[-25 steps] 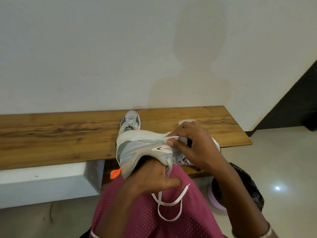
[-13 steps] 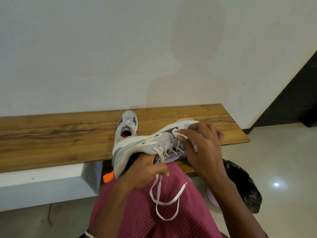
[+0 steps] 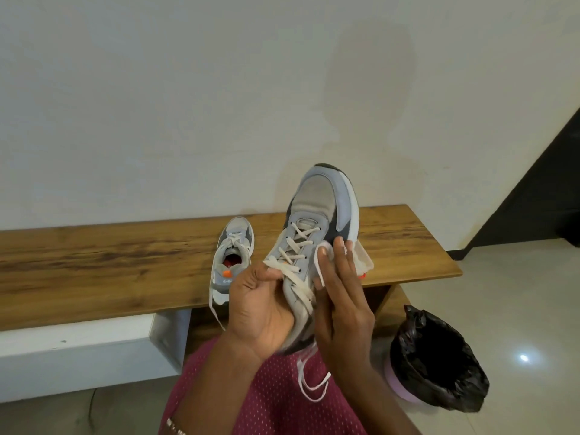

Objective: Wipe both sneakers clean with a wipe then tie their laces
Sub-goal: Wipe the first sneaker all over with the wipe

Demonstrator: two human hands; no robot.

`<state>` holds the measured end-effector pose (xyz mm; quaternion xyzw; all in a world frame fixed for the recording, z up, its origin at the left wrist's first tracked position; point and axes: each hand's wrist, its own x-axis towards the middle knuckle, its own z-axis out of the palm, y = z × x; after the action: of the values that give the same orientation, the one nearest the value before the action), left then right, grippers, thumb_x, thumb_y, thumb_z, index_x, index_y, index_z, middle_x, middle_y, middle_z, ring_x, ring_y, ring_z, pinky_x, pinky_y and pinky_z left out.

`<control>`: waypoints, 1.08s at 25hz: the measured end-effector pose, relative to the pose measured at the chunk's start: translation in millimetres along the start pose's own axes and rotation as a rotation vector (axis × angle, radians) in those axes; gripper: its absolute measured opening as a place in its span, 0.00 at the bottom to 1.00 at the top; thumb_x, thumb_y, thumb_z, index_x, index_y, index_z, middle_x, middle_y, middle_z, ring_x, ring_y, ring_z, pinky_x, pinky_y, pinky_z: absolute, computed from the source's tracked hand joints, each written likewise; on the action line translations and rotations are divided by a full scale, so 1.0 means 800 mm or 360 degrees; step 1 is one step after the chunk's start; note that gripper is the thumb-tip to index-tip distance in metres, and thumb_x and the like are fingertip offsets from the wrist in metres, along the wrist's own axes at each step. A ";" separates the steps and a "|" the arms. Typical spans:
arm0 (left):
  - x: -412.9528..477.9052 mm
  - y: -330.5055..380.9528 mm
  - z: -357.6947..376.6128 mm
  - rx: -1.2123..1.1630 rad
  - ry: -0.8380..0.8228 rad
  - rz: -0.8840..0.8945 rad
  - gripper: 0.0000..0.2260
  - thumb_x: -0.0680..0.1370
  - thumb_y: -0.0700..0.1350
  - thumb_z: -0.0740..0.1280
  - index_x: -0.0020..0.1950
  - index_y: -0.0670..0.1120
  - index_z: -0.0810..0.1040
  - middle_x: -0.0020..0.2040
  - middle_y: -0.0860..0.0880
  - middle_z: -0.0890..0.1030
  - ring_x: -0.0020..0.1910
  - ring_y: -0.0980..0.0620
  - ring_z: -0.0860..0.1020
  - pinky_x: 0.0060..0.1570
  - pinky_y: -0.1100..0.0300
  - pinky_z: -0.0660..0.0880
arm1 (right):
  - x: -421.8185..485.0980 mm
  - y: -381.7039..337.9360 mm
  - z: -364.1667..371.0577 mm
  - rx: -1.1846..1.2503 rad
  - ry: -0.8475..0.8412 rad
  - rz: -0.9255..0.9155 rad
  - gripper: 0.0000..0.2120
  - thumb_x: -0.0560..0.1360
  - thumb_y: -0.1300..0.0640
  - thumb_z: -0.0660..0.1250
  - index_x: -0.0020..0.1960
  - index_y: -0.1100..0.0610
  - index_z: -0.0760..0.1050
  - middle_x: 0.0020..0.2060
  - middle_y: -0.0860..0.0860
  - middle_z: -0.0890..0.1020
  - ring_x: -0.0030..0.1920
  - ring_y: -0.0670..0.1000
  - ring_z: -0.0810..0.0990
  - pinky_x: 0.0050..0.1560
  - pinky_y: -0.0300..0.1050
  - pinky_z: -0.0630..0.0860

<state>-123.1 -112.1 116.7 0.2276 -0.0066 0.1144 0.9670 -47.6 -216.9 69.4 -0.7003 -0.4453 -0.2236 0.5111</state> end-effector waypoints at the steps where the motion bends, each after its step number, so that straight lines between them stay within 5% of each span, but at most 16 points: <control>1: 0.002 -0.001 0.000 -0.0035 -0.0045 -0.0038 0.34 0.72 0.40 0.63 0.79 0.38 0.63 0.77 0.38 0.67 0.74 0.40 0.67 0.77 0.49 0.62 | 0.006 0.003 0.001 0.0023 -0.0044 0.0008 0.21 0.79 0.68 0.62 0.72 0.65 0.69 0.75 0.59 0.66 0.78 0.57 0.61 0.70 0.64 0.69; 6: 0.005 0.009 0.006 0.0343 -0.0008 -0.0213 0.36 0.68 0.36 0.62 0.78 0.37 0.64 0.73 0.39 0.67 0.71 0.42 0.66 0.80 0.48 0.51 | 0.040 0.033 0.000 0.0217 -0.0238 0.0004 0.24 0.79 0.70 0.63 0.74 0.63 0.67 0.76 0.57 0.64 0.78 0.57 0.59 0.74 0.61 0.64; 10: 0.007 0.019 0.021 0.1014 0.0196 -0.0200 0.31 0.66 0.33 0.64 0.70 0.41 0.74 0.70 0.42 0.78 0.71 0.45 0.74 0.70 0.52 0.71 | 0.062 0.041 0.001 0.0302 -0.0322 0.0023 0.22 0.81 0.66 0.61 0.75 0.61 0.66 0.76 0.57 0.65 0.78 0.57 0.58 0.75 0.56 0.64; 13: 0.008 0.028 0.036 0.1552 0.0257 -0.0237 0.29 0.67 0.35 0.66 0.66 0.54 0.74 0.68 0.46 0.78 0.68 0.48 0.75 0.64 0.58 0.76 | 0.082 0.045 -0.001 0.0376 -0.0373 0.0013 0.22 0.81 0.68 0.62 0.75 0.61 0.67 0.76 0.57 0.66 0.78 0.57 0.59 0.75 0.55 0.65; 17: 0.013 0.029 0.041 0.2009 0.0212 -0.0375 0.27 0.74 0.27 0.66 0.61 0.57 0.70 0.58 0.49 0.79 0.51 0.63 0.80 0.52 0.66 0.79 | 0.098 0.045 0.001 0.0427 -0.0494 -0.0007 0.23 0.80 0.70 0.61 0.74 0.61 0.69 0.75 0.56 0.67 0.78 0.54 0.58 0.76 0.49 0.64; 19: 0.015 0.028 0.036 0.1996 0.0229 -0.0400 0.25 0.76 0.27 0.65 0.55 0.58 0.70 0.56 0.49 0.81 0.49 0.62 0.82 0.50 0.66 0.80 | 0.104 0.046 0.003 0.0428 -0.0572 -0.0004 0.24 0.79 0.73 0.60 0.73 0.60 0.71 0.75 0.56 0.68 0.78 0.53 0.58 0.76 0.47 0.63; 21: 0.015 0.025 0.027 0.1794 0.0263 -0.0332 0.23 0.78 0.31 0.68 0.59 0.59 0.70 0.56 0.53 0.84 0.53 0.61 0.83 0.51 0.66 0.79 | 0.100 0.043 0.005 0.0417 -0.0598 0.0006 0.24 0.79 0.72 0.60 0.73 0.60 0.70 0.75 0.55 0.67 0.79 0.53 0.57 0.77 0.56 0.61; 24: 0.016 0.020 0.015 0.1452 0.0273 -0.0167 0.26 0.75 0.53 0.73 0.72 0.56 0.70 0.65 0.57 0.82 0.66 0.58 0.78 0.64 0.59 0.75 | 0.074 0.028 0.000 0.0392 -0.0580 0.0053 0.23 0.80 0.69 0.61 0.75 0.60 0.67 0.77 0.54 0.64 0.79 0.51 0.56 0.75 0.63 0.61; 27: 0.017 0.022 0.006 0.1067 0.0263 -0.0121 0.36 0.67 0.71 0.72 0.69 0.52 0.79 0.70 0.46 0.78 0.71 0.47 0.74 0.73 0.47 0.66 | 0.039 0.008 -0.016 0.0407 -0.0609 0.0170 0.23 0.81 0.68 0.60 0.76 0.58 0.67 0.77 0.51 0.65 0.78 0.48 0.58 0.76 0.59 0.60</control>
<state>-113.9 -95.9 129.7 0.5225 0.1181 0.0921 0.8394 -24.4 -216.4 94.8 -0.6821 -0.5210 -0.0011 0.5131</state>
